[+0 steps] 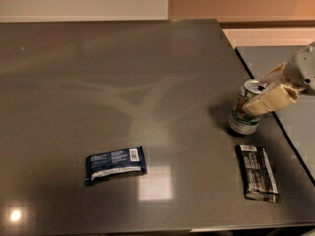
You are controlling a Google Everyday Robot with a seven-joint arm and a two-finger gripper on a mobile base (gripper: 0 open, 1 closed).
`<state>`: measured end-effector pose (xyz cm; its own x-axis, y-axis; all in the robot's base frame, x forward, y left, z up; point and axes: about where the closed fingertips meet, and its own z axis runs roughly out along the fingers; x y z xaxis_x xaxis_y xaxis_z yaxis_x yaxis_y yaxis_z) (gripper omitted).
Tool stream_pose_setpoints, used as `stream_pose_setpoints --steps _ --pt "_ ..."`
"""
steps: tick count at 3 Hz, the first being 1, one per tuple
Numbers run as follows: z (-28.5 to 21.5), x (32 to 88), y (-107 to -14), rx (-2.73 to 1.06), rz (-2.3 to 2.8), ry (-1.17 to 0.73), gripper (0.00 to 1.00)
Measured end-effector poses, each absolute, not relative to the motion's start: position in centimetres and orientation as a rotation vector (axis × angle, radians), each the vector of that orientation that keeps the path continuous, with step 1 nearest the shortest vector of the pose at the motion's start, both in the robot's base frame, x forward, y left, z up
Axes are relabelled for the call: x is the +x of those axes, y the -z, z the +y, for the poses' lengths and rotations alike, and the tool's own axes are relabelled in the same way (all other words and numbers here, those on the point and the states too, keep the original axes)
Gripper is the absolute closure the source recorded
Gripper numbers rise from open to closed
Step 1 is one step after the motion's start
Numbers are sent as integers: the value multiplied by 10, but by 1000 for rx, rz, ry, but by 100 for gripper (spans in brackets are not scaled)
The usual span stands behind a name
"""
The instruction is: Move 7up can near rxbar chocolate
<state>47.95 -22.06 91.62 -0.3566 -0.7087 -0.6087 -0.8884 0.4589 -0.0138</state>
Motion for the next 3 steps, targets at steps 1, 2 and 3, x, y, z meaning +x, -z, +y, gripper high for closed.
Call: stream_pose_setpoints --steps 1,2,3 --pt "-226 482 -912 -1329 2171 -409 37" --pt "-227 485 -909 -1349 2158 -393 14" --pt "-225 485 -909 -1352 2157 -394 0"
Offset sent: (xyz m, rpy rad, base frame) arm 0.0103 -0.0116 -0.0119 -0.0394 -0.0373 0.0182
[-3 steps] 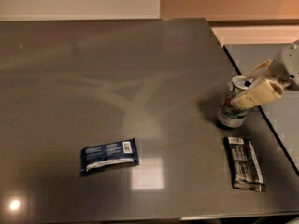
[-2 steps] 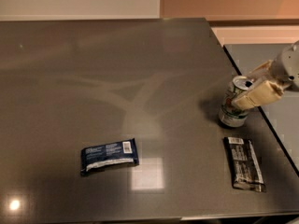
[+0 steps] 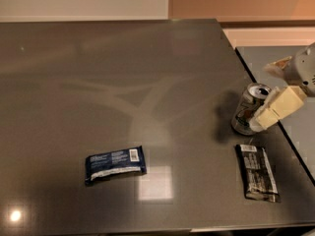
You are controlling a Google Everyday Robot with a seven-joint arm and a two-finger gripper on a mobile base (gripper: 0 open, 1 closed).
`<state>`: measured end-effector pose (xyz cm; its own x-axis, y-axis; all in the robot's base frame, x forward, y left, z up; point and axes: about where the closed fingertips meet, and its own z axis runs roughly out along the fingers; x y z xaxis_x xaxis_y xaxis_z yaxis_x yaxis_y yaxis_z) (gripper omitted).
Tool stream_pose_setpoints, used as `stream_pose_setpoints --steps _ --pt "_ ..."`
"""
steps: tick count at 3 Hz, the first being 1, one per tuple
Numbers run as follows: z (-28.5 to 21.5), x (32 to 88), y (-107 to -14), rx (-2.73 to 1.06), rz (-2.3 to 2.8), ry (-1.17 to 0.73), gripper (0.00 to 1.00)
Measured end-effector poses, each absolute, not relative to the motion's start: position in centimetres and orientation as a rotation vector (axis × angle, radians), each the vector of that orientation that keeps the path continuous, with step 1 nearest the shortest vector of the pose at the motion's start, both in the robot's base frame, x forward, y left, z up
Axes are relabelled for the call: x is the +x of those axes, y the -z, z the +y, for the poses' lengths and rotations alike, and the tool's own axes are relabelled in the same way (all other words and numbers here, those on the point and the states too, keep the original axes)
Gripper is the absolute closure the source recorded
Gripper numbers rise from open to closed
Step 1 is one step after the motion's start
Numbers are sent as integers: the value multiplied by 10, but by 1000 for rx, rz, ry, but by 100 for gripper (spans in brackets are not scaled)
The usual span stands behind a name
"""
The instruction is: Move 7up can near rxbar chocolate
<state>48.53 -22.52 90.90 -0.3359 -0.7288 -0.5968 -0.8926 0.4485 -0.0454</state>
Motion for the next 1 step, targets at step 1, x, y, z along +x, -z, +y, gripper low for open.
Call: stream_pose_setpoints --steps 1 --pt "-225 485 -909 -1353 2157 -394 0"
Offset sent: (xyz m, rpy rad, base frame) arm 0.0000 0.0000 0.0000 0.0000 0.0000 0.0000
